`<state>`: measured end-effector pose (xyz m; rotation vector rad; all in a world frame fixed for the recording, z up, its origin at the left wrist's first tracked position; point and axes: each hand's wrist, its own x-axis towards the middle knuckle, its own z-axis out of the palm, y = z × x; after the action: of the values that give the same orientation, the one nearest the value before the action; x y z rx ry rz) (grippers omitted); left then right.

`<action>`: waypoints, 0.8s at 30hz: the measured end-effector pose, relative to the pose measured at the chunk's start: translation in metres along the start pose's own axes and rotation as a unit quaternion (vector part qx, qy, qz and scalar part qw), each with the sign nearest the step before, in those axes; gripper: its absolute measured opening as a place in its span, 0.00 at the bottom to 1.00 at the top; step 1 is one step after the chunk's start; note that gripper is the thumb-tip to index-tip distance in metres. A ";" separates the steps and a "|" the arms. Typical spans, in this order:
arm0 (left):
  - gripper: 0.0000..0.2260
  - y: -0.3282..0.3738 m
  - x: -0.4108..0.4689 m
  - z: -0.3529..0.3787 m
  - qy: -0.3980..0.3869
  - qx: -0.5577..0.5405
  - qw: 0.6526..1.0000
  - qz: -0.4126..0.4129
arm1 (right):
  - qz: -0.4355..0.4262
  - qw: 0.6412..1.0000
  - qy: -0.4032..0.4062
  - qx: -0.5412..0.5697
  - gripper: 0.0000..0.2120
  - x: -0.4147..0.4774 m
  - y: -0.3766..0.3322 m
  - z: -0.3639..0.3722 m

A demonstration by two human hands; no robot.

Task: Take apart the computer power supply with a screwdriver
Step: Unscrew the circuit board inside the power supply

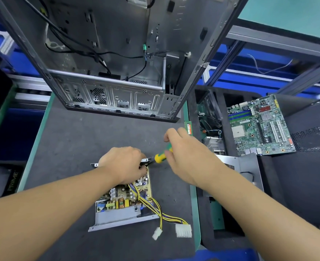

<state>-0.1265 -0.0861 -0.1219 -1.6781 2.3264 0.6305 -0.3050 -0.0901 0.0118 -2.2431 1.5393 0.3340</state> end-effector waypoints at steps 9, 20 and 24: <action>0.18 -0.001 -0.001 0.001 -0.005 -0.008 1.000 -0.004 | 0.057 0.993 0.027 -0.102 0.20 0.001 -0.002 0.003; 0.18 -0.001 0.001 0.001 -0.003 -0.002 1.000 0.003 | 0.030 0.998 0.018 -0.050 0.18 0.005 0.003 0.009; 0.16 -0.002 0.000 0.001 0.003 0.001 1.000 0.011 | -0.010 0.999 0.048 -0.025 0.11 0.004 0.005 0.012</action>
<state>-0.1247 -0.0858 -0.1229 -1.6571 2.3526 0.6285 -0.3075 -0.0897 -0.0013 -2.3418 1.5711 0.2657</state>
